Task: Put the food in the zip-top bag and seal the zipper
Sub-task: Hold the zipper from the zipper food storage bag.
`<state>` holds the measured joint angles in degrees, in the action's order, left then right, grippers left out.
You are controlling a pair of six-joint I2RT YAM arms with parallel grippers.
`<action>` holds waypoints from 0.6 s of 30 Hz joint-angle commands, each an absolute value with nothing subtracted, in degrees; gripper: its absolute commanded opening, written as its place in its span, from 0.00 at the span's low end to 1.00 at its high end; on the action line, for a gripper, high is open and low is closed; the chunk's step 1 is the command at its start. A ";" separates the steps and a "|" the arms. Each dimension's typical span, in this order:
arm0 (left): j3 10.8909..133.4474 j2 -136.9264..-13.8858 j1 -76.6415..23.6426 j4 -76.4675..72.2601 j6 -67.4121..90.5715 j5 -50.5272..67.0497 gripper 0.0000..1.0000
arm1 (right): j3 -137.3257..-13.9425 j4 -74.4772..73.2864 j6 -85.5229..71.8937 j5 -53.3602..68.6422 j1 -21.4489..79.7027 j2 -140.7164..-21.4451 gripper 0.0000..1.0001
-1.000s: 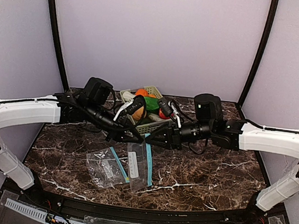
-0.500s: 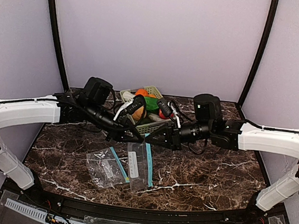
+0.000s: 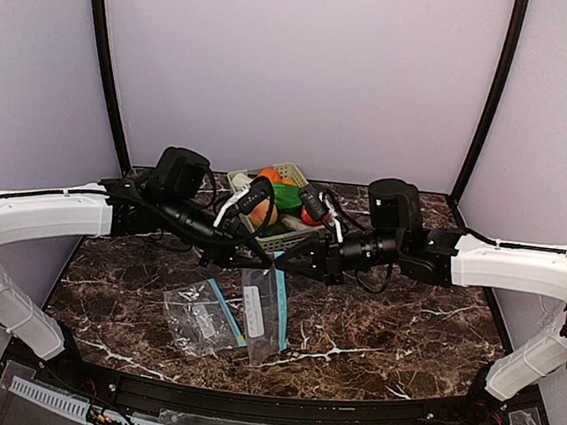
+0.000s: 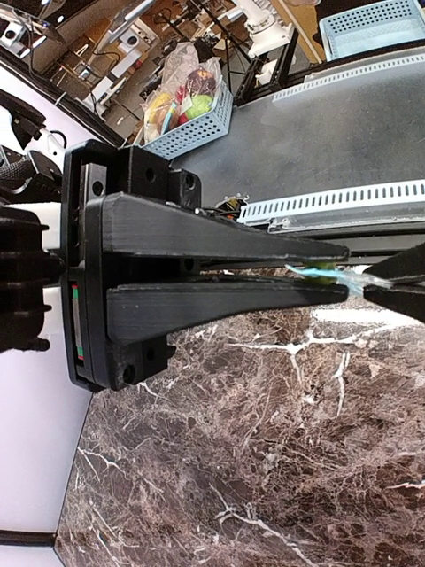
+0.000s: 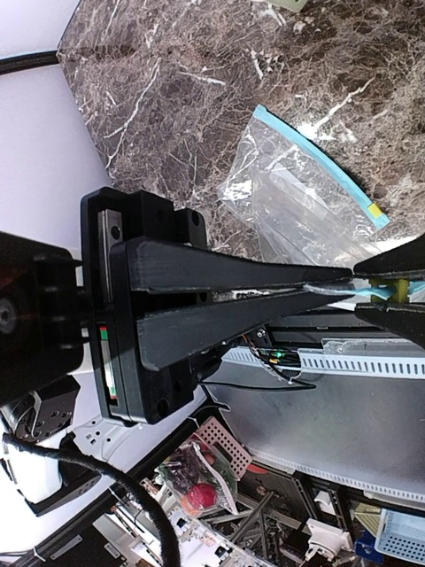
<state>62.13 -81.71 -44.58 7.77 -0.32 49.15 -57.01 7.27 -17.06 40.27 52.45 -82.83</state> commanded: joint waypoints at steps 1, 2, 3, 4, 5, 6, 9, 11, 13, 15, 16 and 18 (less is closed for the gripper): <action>61.00 -79.14 -43.10 3.23 2.54 51.61 0.01 | -55.68 7.61 -17.25 40.17 52.38 -83.45 0.01; 60.96 -79.00 -42.91 2.98 2.96 51.78 0.01 | -55.64 7.63 -17.26 40.17 52.38 -83.44 0.01; 60.74 -78.92 -42.56 2.46 3.11 52.06 0.01 | -55.59 7.60 -17.31 40.17 52.37 -83.55 0.01; 60.65 -78.84 -42.42 2.11 3.59 52.34 0.01 | -55.53 7.60 -17.36 40.17 52.38 -83.50 0.01; 60.45 -78.75 -42.14 1.52 3.86 52.50 0.01 | -55.50 7.64 -17.32 40.18 52.38 -83.64 0.01; 60.33 -78.62 -41.94 1.20 4.22 52.76 0.01 | -55.42 7.65 -17.32 40.17 52.35 -83.71 0.01; 59.98 -78.52 -41.27 0.22 5.34 53.63 0.01 | -55.30 7.65 -17.31 40.23 52.38 -83.90 0.01; 59.78 -78.64 -40.93 -1.53 6.07 54.36 0.01 | -55.26 7.65 -17.32 40.23 52.39 -83.95 0.01; 59.99 -79.13 -40.88 -1.24 6.10 55.04 0.01 | -55.31 7.77 -17.32 40.46 52.38 -84.02 0.00; 60.54 -79.93 -40.87 -0.46 5.89 56.11 0.01 | -55.60 7.82 -17.45 41.12 52.38 -84.02 0.00; 60.88 -80.26 -40.83 -0.36 5.93 56.90 0.01 | -55.75 7.88 -17.48 41.66 52.38 -84.09 0.00; 61.31 -81.29 -40.98 0.43 6.15 57.89 0.07 | -56.33 7.88 -17.49 42.84 52.38 -84.24 0.00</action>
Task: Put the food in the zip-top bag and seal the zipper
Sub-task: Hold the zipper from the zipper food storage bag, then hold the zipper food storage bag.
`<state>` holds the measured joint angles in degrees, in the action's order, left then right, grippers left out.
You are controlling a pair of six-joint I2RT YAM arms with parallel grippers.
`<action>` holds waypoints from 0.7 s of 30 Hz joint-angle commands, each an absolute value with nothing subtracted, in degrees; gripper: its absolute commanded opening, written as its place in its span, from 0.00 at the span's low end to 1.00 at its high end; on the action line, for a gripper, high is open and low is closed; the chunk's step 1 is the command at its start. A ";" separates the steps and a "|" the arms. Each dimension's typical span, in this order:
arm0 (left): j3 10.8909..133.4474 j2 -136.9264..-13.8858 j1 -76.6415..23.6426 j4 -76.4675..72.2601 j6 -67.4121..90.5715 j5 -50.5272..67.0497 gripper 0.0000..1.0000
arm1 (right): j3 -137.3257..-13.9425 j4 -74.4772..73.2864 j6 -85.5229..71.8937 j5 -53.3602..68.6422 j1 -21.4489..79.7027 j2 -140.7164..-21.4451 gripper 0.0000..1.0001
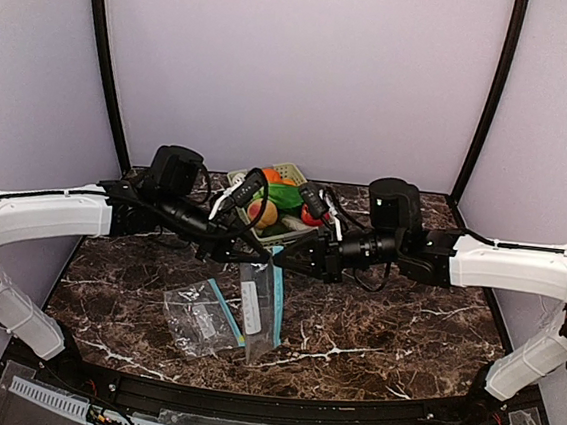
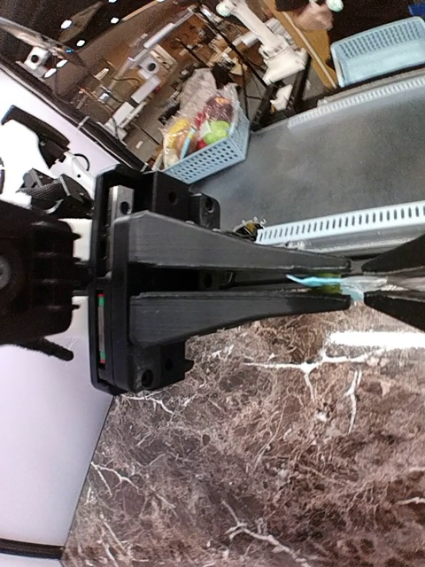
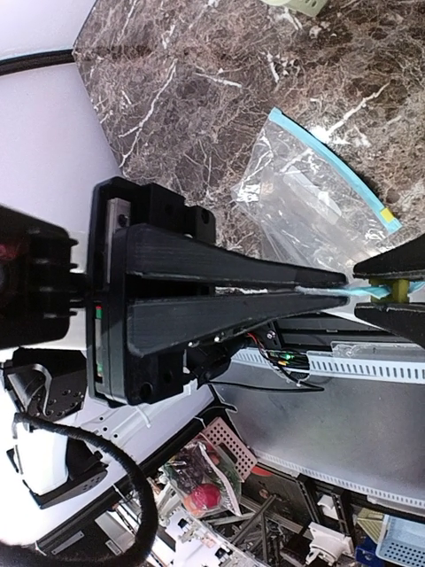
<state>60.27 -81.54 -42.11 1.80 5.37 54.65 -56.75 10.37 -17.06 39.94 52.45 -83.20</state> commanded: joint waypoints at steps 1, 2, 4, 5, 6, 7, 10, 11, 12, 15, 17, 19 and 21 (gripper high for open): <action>61.42 -81.89 -41.14 0.92 6.11 58.17 0.09 | -56.57 7.83 -17.53 43.33 52.38 -84.35 0.00; 61.65 -82.12 -41.35 1.50 6.09 58.49 0.12 | -56.72 7.70 -17.50 43.78 52.38 -84.52 0.00; 61.76 -82.63 -41.86 2.10 5.79 58.58 0.18 | -57.06 7.65 -17.45 44.65 52.46 -84.79 0.00; 61.86 -82.95 -42.07 2.28 5.58 58.60 0.20 | -57.14 7.60 -17.48 45.06 52.47 -84.93 0.00; 61.92 -83.09 -42.40 2.53 5.51 58.57 0.23 | -57.21 7.59 -17.49 45.28 52.45 -84.99 0.00; 61.98 -83.46 -42.51 2.71 5.42 58.60 0.24 | -57.26 7.56 -17.49 45.42 52.47 -85.11 0.00; 62.31 -84.07 -42.80 3.33 5.20 58.43 0.26 | -57.37 7.48 -17.53 45.83 52.47 -85.40 0.00; 62.31 -84.30 -42.84 3.46 5.19 58.31 0.26 | -57.39 7.43 -17.51 45.94 52.47 -85.49 0.00; 62.40 -84.42 -42.86 3.55 5.14 58.29 0.26 | -57.39 7.39 -17.49 46.03 52.47 -85.54 0.00; 62.47 -84.83 -43.01 3.47 5.32 58.35 0.26 | -57.47 7.30 -17.44 46.23 52.47 -85.94 0.00; 62.50 -84.92 -43.08 3.43 5.32 58.40 0.26 | -57.49 7.24 -17.41 46.32 52.47 -86.15 0.00; 62.57 -85.02 -43.18 3.36 5.30 58.51 0.19 | -57.61 7.20 -17.32 46.33 52.42 -86.35 0.00; 62.46 -85.06 -43.23 3.27 5.40 58.82 0.11 | -57.65 7.21 -17.32 46.35 52.47 -86.52 0.00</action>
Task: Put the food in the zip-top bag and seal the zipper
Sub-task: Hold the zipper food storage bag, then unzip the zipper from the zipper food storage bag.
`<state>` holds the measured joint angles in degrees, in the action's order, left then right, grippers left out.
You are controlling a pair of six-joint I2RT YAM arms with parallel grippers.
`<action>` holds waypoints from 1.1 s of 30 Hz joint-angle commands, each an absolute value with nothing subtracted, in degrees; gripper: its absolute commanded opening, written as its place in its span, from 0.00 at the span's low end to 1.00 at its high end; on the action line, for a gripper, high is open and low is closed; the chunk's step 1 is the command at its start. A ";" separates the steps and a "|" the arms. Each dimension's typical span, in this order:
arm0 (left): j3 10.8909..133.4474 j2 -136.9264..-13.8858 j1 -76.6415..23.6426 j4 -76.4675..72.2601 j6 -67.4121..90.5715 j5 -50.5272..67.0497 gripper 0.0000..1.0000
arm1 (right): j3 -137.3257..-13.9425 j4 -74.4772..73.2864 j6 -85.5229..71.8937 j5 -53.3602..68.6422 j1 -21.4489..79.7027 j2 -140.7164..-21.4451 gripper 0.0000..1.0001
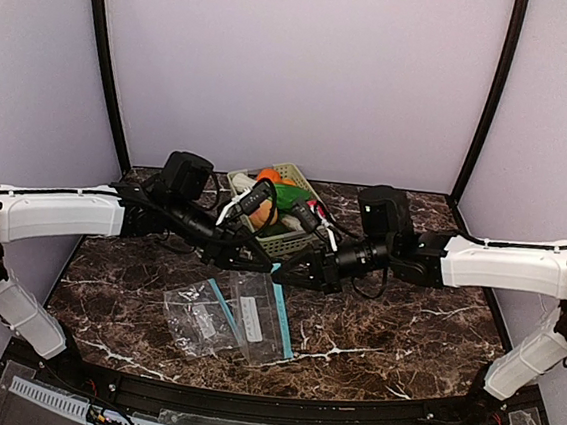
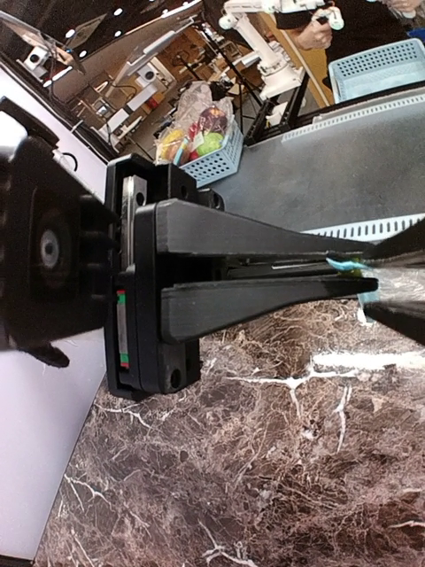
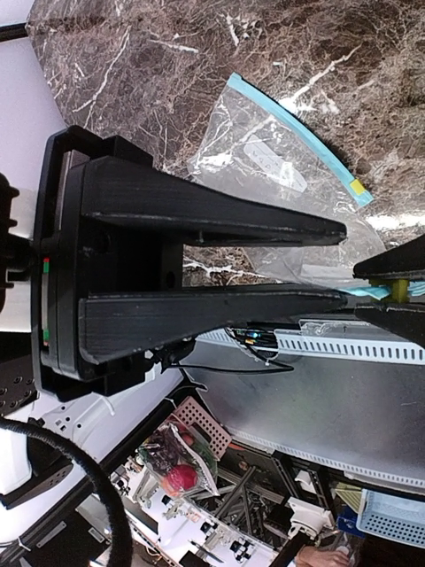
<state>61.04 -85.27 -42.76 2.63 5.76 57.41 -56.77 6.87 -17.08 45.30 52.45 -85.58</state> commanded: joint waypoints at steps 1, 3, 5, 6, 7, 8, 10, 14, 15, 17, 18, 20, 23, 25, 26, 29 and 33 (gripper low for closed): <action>62.43 -85.10 -43.33 3.21 5.50 58.98 0.08 | -57.64 7.21 -17.31 46.23 52.47 -86.56 0.00; 62.42 -85.16 -43.40 2.82 5.80 59.71 0.02 | -57.59 7.20 -17.28 45.88 52.47 -86.50 0.00; 62.18 -85.00 -43.46 2.21 6.14 60.25 0.01 | -57.47 7.21 -17.29 45.44 52.47 -86.28 0.00; 62.08 -85.00 -43.48 1.87 6.23 60.48 0.01 | -57.44 7.27 -17.27 45.18 52.47 -86.16 0.00; 62.02 -84.88 -43.46 1.73 6.41 60.61 0.01 | -57.40 7.29 -17.30 44.93 52.47 -86.07 0.00; 61.98 -84.80 -43.39 1.31 6.50 60.70 0.01 | -57.26 7.25 -17.24 44.73 52.47 -85.98 0.00; 61.70 -84.38 -43.40 0.72 6.89 60.54 0.01 | -57.05 7.14 -17.19 44.28 52.43 -85.95 0.00; 60.58 -82.70 -43.39 -1.89 7.66 58.92 0.01 | -56.41 6.94 -17.25 43.62 52.47 -86.18 0.00; 60.44 -82.11 -43.36 -2.09 7.56 58.35 0.01 | -56.22 6.90 -17.23 43.53 52.47 -86.22 0.00; 60.23 -81.35 -43.18 -2.30 7.53 57.75 0.01 | -55.69 6.94 -17.39 43.35 52.47 -86.31 0.00; 60.08 -81.05 -42.98 -2.58 7.54 57.62 0.01 | -55.58 6.94 -17.42 43.26 52.43 -86.39 0.00; 59.79 -80.51 -42.61 -3.49 8.06 57.50 0.01 | -55.33 6.94 -17.47 43.16 52.47 -86.47 0.00; 59.18 -80.07 -42.02 -5.00 9.19 57.48 0.01 | -55.19 6.94 -17.49 43.28 52.47 -86.57 0.00; 59.08 -79.73 -41.53 -5.39 9.56 57.52 0.01 | -55.11 6.96 -17.49 43.48 52.47 -86.57 0.00; 59.03 -79.61 -41.28 -5.51 9.73 57.55 0.01 | -55.09 7.02 -17.49 43.55 52.45 -86.57 0.00; 59.01 -79.41 -40.78 -6.17 10.28 58.19 0.01 | -54.89 6.99 -17.50 43.72 52.47 -86.56 0.00; 58.97 -79.14 -40.17 -6.83 11.00 59.02 0.01 | -54.79 6.68 -17.47 44.02 52.47 -86.75 0.00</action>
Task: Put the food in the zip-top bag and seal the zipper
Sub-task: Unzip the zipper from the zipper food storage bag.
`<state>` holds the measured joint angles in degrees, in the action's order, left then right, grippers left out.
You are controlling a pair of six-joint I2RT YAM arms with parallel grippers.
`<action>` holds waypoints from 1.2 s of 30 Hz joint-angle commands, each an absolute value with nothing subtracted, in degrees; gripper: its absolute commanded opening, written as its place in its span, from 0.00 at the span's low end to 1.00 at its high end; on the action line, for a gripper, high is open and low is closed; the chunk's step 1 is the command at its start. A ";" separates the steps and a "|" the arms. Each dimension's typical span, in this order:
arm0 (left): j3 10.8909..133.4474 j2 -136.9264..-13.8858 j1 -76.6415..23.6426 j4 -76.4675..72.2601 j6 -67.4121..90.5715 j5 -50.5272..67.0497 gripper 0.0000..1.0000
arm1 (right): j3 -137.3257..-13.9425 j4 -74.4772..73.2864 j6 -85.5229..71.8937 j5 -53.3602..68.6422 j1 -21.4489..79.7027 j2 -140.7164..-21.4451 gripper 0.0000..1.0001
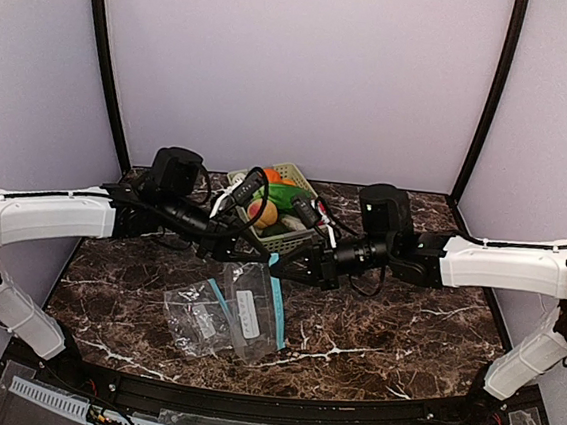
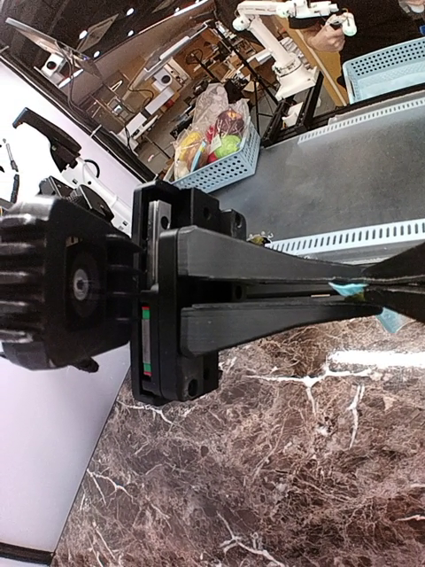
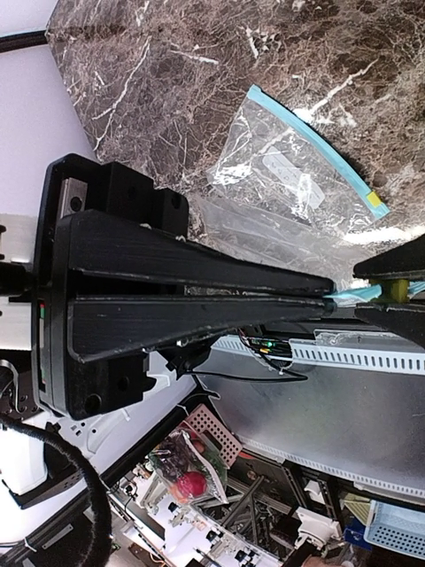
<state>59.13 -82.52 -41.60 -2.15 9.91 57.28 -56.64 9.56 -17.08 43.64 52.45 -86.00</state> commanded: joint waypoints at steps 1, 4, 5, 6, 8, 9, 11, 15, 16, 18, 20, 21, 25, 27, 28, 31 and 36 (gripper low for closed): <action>58.97 -79.12 -40.03 -6.93 11.19 59.16 0.01 | -54.77 6.60 -17.51 44.10 52.47 -86.75 0.00; 58.83 -78.93 -39.60 -7.32 11.45 59.35 0.01 | -54.64 6.44 -17.51 44.21 52.47 -86.73 0.00; 58.74 -78.89 -39.53 -7.43 11.59 59.40 0.01 | -54.62 6.35 -17.56 44.21 52.45 -86.75 0.00; 58.77 -78.78 -39.37 -7.50 11.64 59.41 0.01 | -54.66 6.33 -17.52 44.21 52.47 -86.71 0.00; 58.74 -78.62 -39.11 -7.62 11.68 59.37 0.01 | -54.53 6.33 -17.61 44.34 52.47 -86.74 0.00; 58.65 -78.55 -39.02 -7.75 11.71 59.21 0.01 | -54.49 6.33 -17.58 44.42 52.47 -86.75 0.00; 58.49 -78.25 -38.62 -8.19 11.96 58.97 0.01 | -54.41 6.25 -17.58 44.55 52.46 -86.83 0.00; 58.12 -77.62 -37.65 -9.06 12.47 58.87 0.01 | -54.11 6.24 -17.67 44.67 52.47 -86.92 0.00; 58.11 -77.44 -37.55 -9.10 12.54 58.84 0.01 | -54.04 6.16 -17.67 44.73 52.47 -87.00 0.00; 58.01 -77.36 -37.26 -9.25 12.66 58.85 0.01 | -53.89 6.15 -17.73 44.82 52.45 -87.01 0.00; 57.99 -77.18 -36.98 -9.42 12.82 58.88 0.01 | -53.78 6.07 -17.76 44.87 52.47 -86.99 0.00; 58.00 -77.13 -36.82 -9.47 12.87 58.84 0.01 | -53.70 6.06 -17.75 44.91 52.47 -87.01 0.00; 57.92 -76.67 -36.30 -9.61 12.84 58.65 0.01 | -53.39 6.06 -17.93 45.24 52.46 -87.01 0.00; 57.84 -76.46 -36.11 -9.66 12.87 58.56 0.01 | -53.32 5.98 -18.01 45.33 52.49 -87.01 0.00; 57.75 -76.46 -36.07 -9.73 12.84 58.50 0.01 | -53.27 5.98 -18.03 45.37 52.47 -86.97 0.00; 57.73 -76.10 -35.68 -9.80 12.89 58.26 0.01 | -53.11 5.89 -18.14 45.45 52.47 -87.01 0.00; 57.57 -75.62 -35.13 -9.84 12.83 57.71 0.01 | -52.73 5.72 -18.20 45.63 52.47 -87.19 0.00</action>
<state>57.91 -79.40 -37.32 -6.66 12.71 58.02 -55.11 11.16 -17.91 43.68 52.45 -86.04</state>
